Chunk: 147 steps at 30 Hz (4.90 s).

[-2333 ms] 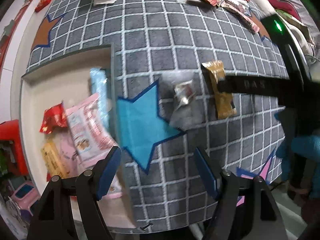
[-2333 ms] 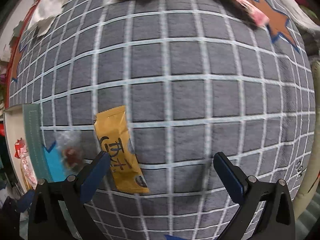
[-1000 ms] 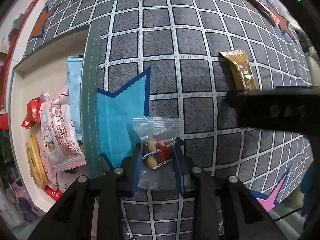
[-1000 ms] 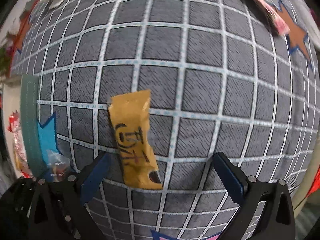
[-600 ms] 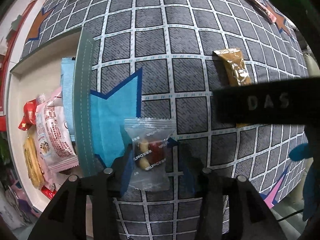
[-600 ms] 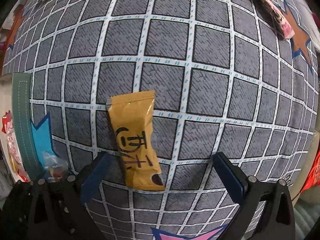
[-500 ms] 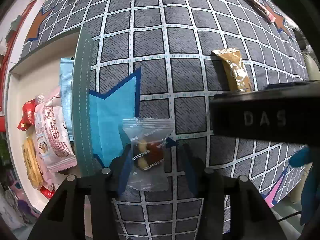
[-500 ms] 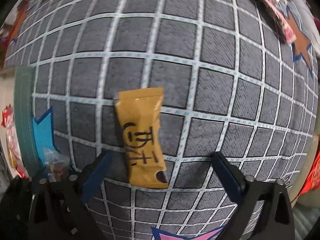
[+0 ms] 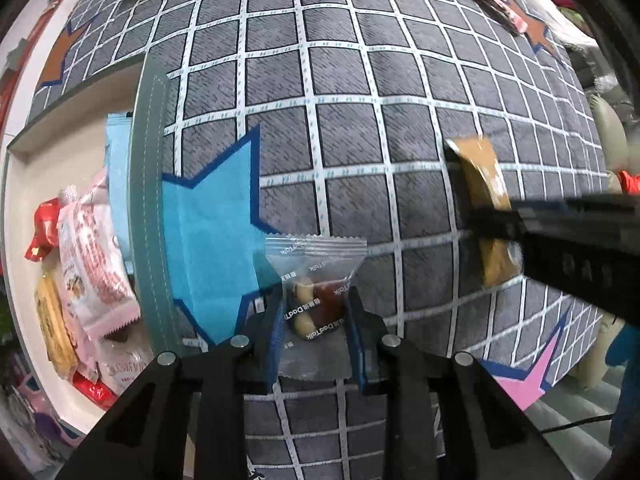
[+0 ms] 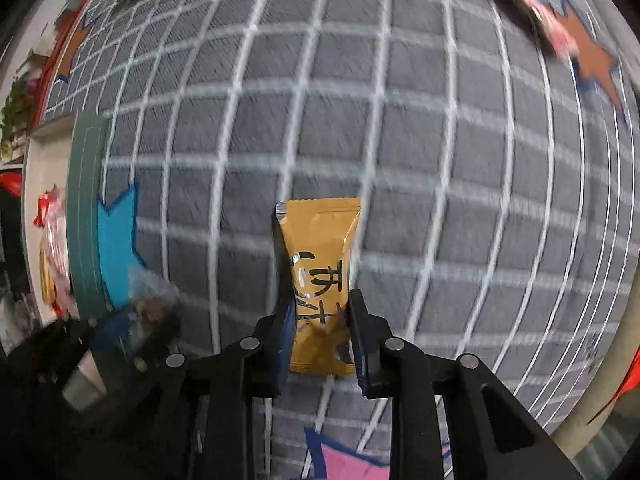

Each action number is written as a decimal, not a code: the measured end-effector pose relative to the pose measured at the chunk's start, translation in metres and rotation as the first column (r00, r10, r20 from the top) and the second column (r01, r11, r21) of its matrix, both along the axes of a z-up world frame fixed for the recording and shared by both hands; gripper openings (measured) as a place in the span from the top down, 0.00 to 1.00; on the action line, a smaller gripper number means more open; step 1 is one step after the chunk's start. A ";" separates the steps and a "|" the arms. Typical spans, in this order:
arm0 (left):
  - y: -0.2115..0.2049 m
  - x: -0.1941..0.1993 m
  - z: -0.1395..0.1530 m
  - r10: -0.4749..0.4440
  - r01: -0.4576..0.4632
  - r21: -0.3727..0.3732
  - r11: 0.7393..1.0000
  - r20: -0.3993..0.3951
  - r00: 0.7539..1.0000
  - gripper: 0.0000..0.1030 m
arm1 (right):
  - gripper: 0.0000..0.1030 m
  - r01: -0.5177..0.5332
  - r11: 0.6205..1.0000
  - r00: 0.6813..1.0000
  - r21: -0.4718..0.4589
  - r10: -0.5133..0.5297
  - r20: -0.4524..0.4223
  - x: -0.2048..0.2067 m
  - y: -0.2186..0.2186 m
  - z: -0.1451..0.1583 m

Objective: Organize snacks
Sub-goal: 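Grasp the clear candy bag with the left gripper while the right grasps the gold packet, then lift both snacks off the tablecloth toward the white tray, then lower both snacks into the white tray and open both grippers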

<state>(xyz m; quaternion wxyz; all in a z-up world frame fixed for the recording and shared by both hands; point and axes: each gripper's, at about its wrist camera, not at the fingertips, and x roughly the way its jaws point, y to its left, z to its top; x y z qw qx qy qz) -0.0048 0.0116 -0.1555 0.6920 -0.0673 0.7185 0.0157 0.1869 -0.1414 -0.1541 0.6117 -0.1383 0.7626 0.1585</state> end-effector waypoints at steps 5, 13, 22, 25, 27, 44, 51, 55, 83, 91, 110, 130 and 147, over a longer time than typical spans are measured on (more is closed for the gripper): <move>-0.005 -0.018 0.012 -0.029 0.030 -0.044 0.999 0.014 0.999 0.70 | 0.74 0.059 0.998 0.998 0.037 -0.058 -0.030 -0.018 -0.015 0.010; -0.008 -0.041 0.054 -0.064 0.069 -0.084 0.994 0.060 0.996 0.70 | 0.73 0.089 0.996 0.995 0.018 -0.088 -0.050 -0.022 -0.013 0.015; 0.016 -0.061 0.088 -0.067 0.072 -0.058 0.996 0.083 0.994 0.70 | 0.55 0.057 0.998 0.998 -0.015 -0.058 -0.033 -0.026 0.021 -0.010; 0.025 -0.062 0.091 -0.060 0.065 -0.054 0.996 0.084 0.995 0.70 | 0.55 0.022 0.999 1.000 -0.045 -0.023 -0.010 -0.028 0.037 -0.022; 0.029 -0.063 0.095 -0.054 0.058 -0.052 0.997 0.088 0.995 0.70 | 0.67 0.005 0.998 1.000 -0.067 -0.005 0.011 -0.046 0.050 -0.026; 0.060 -0.072 0.118 0.071 -0.063 -0.054 0.997 0.157 0.985 0.70 | 0.77 0.052 0.997 0.997 0.052 -0.055 0.045 -0.066 0.076 0.026; 0.068 -0.072 0.122 0.090 -0.080 -0.065 0.995 0.174 0.981 0.70 | 0.77 0.058 0.998 0.998 0.025 -0.058 0.003 -0.062 0.063 0.021; 0.073 -0.070 0.121 0.108 -0.096 -0.073 0.993 0.170 0.980 0.70 | 0.77 0.058 0.998 0.996 0.014 -0.057 -0.066 -0.073 0.046 0.004; 0.088 -0.088 0.114 0.109 -0.106 -0.031 0.994 0.128 0.986 0.70 | 0.77 0.053 0.998 0.998 0.029 -0.053 -0.024 -0.100 0.073 -0.011; 0.102 -0.088 0.114 0.162 -0.155 -0.054 0.986 0.144 0.976 0.70 | 0.77 -0.025 0.991 1.000 0.133 0.024 0.013 -0.120 0.127 0.025; 0.169 -0.112 0.106 0.302 -0.304 -0.017 0.953 0.160 0.940 0.70 | 0.77 -0.327 0.912 0.945 0.247 0.323 0.060 -0.129 0.294 0.072; 0.196 -0.128 0.089 0.358 -0.360 -0.004 0.933 0.123 0.926 0.21 | 0.77 -0.332 0.915 0.937 0.231 0.348 -0.034 -0.144 0.336 0.032; 0.189 -0.123 0.110 0.354 -0.352 -0.043 0.935 0.151 0.923 0.00 | 0.00 -0.335 0.924 0.942 0.185 0.325 0.083 -0.142 0.311 0.071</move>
